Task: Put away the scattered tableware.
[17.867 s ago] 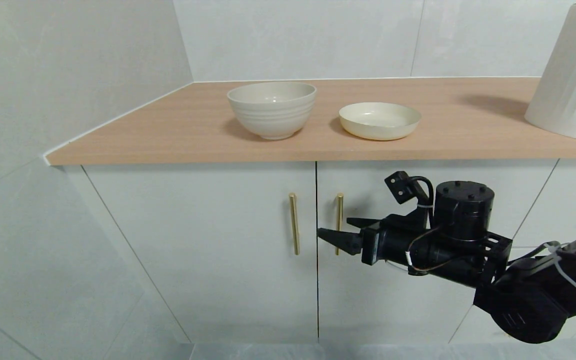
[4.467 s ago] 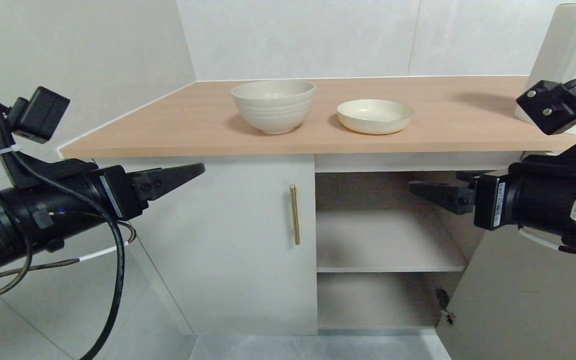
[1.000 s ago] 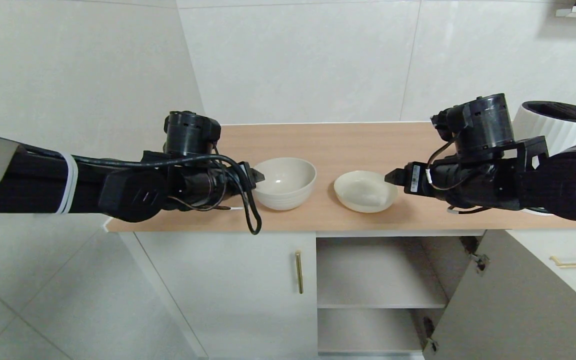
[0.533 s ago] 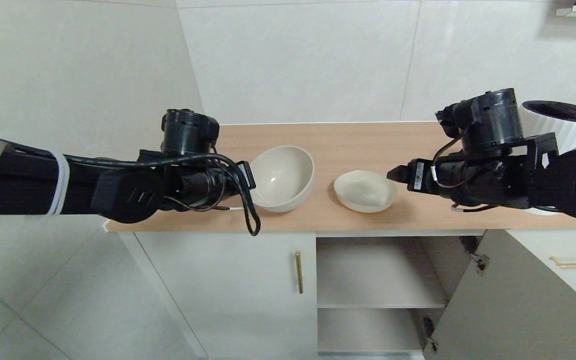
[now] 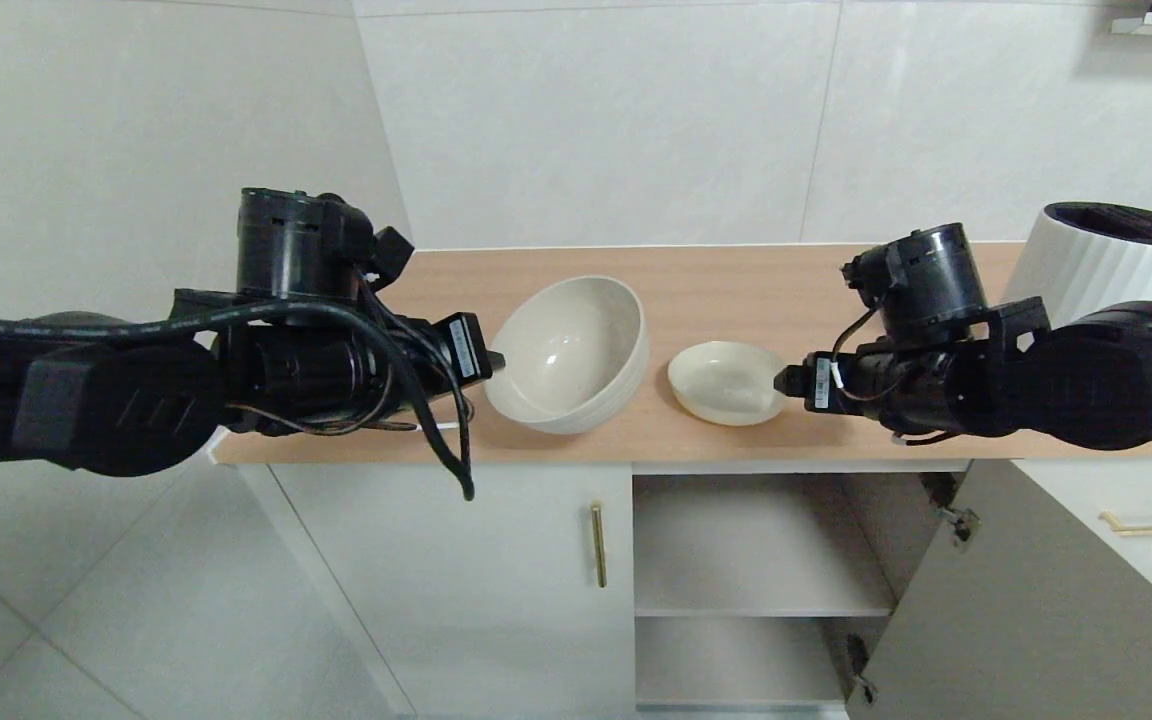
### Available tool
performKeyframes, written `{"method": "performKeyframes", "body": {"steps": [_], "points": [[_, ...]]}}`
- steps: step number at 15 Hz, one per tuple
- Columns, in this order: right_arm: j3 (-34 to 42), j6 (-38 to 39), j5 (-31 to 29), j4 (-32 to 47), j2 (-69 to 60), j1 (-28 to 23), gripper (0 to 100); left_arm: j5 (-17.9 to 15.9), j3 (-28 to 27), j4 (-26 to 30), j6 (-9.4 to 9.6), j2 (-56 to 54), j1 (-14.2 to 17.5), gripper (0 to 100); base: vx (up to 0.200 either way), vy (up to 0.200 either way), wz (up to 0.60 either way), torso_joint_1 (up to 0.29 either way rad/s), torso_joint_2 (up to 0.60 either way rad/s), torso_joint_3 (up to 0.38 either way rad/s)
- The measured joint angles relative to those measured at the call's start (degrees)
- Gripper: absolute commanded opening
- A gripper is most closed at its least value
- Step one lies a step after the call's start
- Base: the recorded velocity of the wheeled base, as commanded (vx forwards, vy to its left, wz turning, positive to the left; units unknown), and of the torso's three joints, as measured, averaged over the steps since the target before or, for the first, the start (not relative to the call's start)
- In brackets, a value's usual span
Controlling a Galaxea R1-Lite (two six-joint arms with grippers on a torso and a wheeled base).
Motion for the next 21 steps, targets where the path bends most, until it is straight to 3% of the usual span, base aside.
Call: {"method": "performKeyframes", "body": {"steps": [4, 8, 9, 17, 21], "points": [[-1.08, 0.16, -1.12, -8.91, 4.89, -0.78, 100, -1.21, 1.27, 0.00, -0.09, -2.57, 0.00, 0, 0.000, 0.000, 0.00, 0.000, 0.00, 0.000], [-1.90, 0.11, -2.46, -10.26, 8.77, -1.68, 100, -1.28, 1.37, 0.00, -0.09, -2.95, -0.02, 0, 0.000, 0.000, 0.00, 0.000, 0.00, 0.000], [-1.96, 0.16, -2.49, -10.26, 9.29, -1.73, 0, -1.28, 1.37, -0.01, -0.09, -2.97, 0.00, 0, 0.000, 0.000, 0.00, 0.000, 0.00, 0.000], [-1.96, 1.97, -1.76, -9.87, 8.44, -1.82, 0, -1.40, 2.17, -0.01, -0.09, -3.61, -0.09, 0, 0.000, 0.000, 0.00, 0.000, 0.00, 0.000], [2.06, 2.07, 5.80, -5.99, 0.00, -2.15, 0, -5.10, 7.05, -0.11, -0.04, -7.78, -0.22, 0, 0.000, 0.000, 0.00, 0.000, 0.00, 0.000]]}}
